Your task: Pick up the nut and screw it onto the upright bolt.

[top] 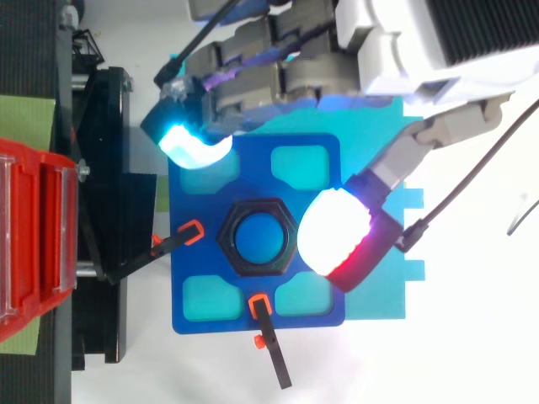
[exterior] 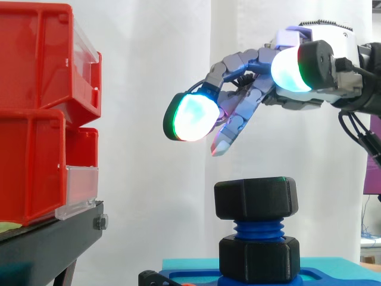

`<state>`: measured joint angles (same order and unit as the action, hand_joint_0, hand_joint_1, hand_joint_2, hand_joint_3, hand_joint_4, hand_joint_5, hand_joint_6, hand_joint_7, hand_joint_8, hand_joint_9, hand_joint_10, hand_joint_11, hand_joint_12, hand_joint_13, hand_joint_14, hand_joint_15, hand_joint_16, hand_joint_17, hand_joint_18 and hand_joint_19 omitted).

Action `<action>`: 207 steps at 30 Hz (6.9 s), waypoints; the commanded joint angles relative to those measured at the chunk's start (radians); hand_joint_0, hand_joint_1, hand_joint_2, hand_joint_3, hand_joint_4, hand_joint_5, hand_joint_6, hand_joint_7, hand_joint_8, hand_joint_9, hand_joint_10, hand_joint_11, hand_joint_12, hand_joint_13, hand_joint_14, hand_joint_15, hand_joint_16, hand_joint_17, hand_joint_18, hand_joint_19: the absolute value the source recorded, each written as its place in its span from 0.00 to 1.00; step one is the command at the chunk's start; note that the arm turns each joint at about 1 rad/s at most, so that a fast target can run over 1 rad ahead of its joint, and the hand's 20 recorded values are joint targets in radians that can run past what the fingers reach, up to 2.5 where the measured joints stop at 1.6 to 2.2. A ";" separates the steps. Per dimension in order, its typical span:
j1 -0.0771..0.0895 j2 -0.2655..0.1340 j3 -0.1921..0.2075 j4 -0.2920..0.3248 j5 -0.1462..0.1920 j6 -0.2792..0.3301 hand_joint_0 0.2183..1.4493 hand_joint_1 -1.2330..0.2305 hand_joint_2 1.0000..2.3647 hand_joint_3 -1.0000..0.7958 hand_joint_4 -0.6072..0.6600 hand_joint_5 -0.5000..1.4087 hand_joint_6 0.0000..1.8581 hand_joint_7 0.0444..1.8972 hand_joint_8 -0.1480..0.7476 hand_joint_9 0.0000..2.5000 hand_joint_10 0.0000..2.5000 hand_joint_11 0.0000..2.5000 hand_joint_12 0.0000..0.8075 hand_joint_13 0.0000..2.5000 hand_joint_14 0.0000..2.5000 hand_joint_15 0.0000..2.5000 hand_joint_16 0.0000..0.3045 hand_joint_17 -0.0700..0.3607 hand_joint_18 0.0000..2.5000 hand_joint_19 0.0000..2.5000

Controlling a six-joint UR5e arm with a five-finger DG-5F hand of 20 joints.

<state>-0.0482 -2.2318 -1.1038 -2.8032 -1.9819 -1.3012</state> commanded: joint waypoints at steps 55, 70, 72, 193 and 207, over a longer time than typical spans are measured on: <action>0.014 0.000 -0.117 0.074 0.018 0.005 0.27 0.67 0.00 0.28 0.56 0.28 0.30 0.76 0.42 0.49 0.00 0.00 0.18 0.35 0.00 0.00 0.03 0.20 0.20 0.00; -0.032 0.000 -0.079 0.068 -0.034 0.005 0.27 0.67 0.00 0.28 0.62 0.23 0.27 0.65 0.45 0.50 0.00 0.04 0.21 0.35 0.00 0.00 0.03 0.21 0.21 0.00; -0.035 0.001 -0.059 0.053 -0.048 0.005 0.27 0.68 0.00 0.28 0.64 0.22 0.27 0.60 0.45 0.47 0.00 0.04 0.22 0.34 0.00 0.00 0.03 0.22 0.20 0.00; 0.004 -0.009 -0.059 0.143 -0.075 0.079 0.24 0.71 0.00 0.28 0.64 0.22 0.27 0.39 0.39 0.37 0.00 0.00 0.25 0.26 0.00 0.00 0.07 0.28 0.16 0.02; 0.036 -0.009 -0.117 0.263 -0.048 0.085 0.24 0.71 0.00 0.28 0.65 0.22 0.27 0.40 0.40 0.37 0.00 0.00 0.25 0.26 0.00 0.00 0.07 0.28 0.16 0.02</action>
<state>-0.0170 -2.2412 -1.2169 -2.5471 -2.0335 -1.2175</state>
